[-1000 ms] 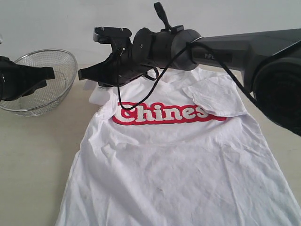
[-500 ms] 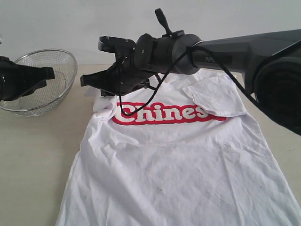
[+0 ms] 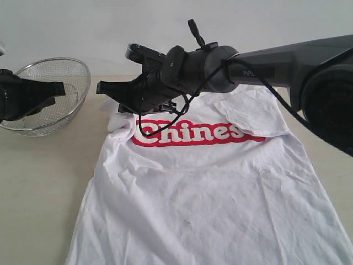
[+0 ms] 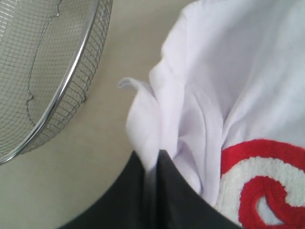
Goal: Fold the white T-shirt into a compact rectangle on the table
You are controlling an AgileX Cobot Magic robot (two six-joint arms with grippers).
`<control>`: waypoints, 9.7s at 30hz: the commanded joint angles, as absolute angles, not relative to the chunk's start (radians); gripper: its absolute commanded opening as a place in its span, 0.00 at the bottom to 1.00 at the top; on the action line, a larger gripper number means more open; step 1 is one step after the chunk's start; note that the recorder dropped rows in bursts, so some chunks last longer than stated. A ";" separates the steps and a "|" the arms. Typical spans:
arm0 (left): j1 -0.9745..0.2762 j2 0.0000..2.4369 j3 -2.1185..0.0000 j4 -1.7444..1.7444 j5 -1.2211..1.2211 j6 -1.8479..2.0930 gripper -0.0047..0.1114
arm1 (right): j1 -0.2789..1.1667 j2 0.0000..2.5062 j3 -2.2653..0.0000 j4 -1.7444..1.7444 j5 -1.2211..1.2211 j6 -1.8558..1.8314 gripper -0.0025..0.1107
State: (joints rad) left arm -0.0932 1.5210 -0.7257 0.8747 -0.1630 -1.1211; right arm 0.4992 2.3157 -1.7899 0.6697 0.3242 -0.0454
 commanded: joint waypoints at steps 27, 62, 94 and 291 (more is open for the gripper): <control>-0.091 1.525 -0.722 0.873 -0.217 -1.123 0.08 | 0.451 2.230 -1.497 0.824 0.130 0.042 0.29; -0.091 1.525 -0.722 0.880 -0.211 -1.123 0.08 | 0.417 2.127 -1.503 0.629 0.267 -0.229 0.53; -0.091 1.525 -0.722 0.880 -0.216 -1.149 0.08 | 0.351 2.347 -2.085 0.535 0.753 -0.399 0.53; -0.091 1.525 -0.722 0.933 -0.194 -1.175 0.08 | 0.438 2.324 -1.684 0.294 0.189 0.487 0.02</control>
